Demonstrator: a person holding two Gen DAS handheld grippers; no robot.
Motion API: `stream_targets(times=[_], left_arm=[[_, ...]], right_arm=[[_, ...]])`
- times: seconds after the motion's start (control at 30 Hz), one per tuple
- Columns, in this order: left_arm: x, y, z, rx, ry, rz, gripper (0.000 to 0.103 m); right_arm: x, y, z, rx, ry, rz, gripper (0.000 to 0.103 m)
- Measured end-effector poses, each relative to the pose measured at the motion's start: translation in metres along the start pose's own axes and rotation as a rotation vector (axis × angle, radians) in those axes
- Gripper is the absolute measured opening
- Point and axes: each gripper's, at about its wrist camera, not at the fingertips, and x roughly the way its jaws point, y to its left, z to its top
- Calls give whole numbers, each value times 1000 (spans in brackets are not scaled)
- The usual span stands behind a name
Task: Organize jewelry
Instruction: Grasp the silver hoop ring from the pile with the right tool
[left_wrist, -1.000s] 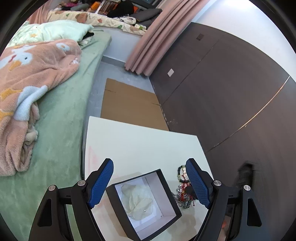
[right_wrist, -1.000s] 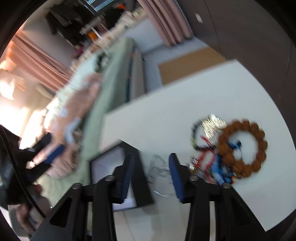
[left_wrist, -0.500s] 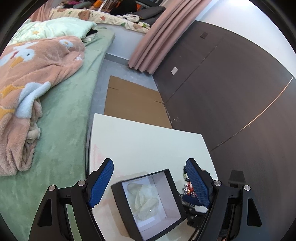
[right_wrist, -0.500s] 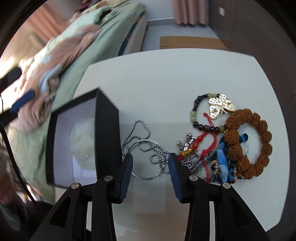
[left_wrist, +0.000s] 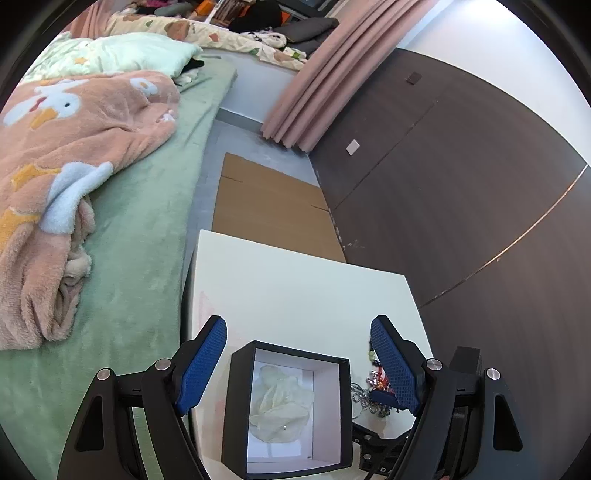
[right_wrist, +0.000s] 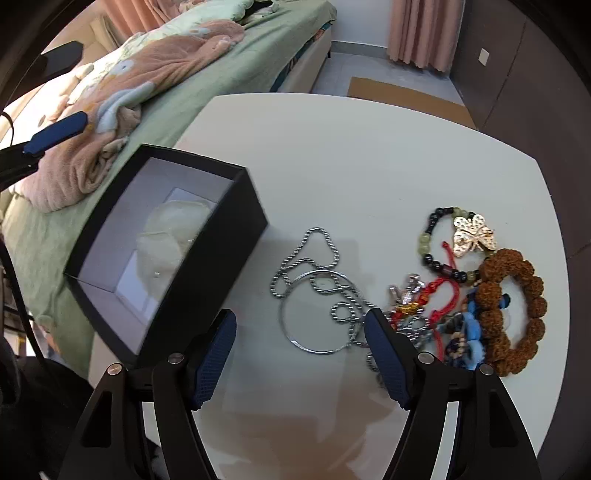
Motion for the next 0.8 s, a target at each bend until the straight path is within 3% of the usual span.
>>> stream_targets(times=[0.27, 0.7, 0.77, 0.8], left_arm=[[-4, -1, 1, 8, -3, -11, 81], [-9, 2, 3, 5, -17, -3, 81], [-12, 2, 3, 5, -24, -4, 81], [-14, 1, 3, 5, -26, -5, 81]], right_arm=[[14, 15, 11, -136, 17, -56, 72], [18, 6, 16, -127, 1, -21, 72], [17, 6, 16, -126, -3, -21, 69], [16, 6, 15, -125, -5, -21, 62]])
